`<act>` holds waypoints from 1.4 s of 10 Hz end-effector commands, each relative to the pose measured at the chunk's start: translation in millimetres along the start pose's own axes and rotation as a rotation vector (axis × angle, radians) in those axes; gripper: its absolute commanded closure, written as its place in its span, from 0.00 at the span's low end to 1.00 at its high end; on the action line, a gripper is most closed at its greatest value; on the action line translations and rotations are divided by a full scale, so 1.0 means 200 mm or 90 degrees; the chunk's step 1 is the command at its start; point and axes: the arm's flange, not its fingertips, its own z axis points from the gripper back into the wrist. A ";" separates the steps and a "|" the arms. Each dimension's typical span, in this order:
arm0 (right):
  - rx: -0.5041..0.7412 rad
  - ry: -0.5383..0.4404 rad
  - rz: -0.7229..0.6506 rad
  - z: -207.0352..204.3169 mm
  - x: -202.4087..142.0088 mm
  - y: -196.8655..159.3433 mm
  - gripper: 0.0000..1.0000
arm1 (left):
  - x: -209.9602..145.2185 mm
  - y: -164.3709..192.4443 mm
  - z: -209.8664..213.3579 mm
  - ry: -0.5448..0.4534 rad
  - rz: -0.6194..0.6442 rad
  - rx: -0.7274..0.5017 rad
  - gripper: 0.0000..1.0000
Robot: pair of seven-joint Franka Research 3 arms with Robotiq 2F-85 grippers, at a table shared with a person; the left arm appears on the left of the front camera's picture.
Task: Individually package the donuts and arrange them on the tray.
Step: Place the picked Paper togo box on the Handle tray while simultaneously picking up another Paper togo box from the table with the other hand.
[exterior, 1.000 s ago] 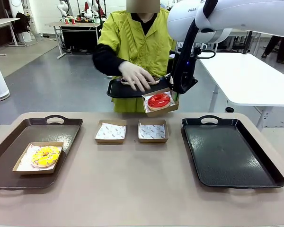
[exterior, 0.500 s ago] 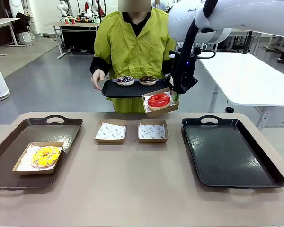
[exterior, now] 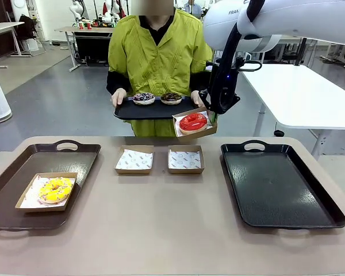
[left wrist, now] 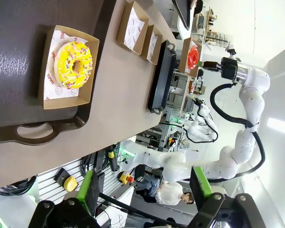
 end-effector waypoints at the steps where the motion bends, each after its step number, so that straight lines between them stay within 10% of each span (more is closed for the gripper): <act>1: 0.000 0.000 0.000 0.00 0.00 0.00 0.99 | 0.00 0.00 0.00 0.000 0.000 0.000 0.00; 7: -0.004 0.009 -0.030 0.17 -0.37 -0.65 0.99 | 0.21 -0.75 -0.28 0.043 0.000 0.254 0.00; 14: -0.013 0.051 -0.021 -0.25 -0.57 -0.97 0.99 | 0.54 -1.26 -1.06 -0.021 -0.021 0.531 0.00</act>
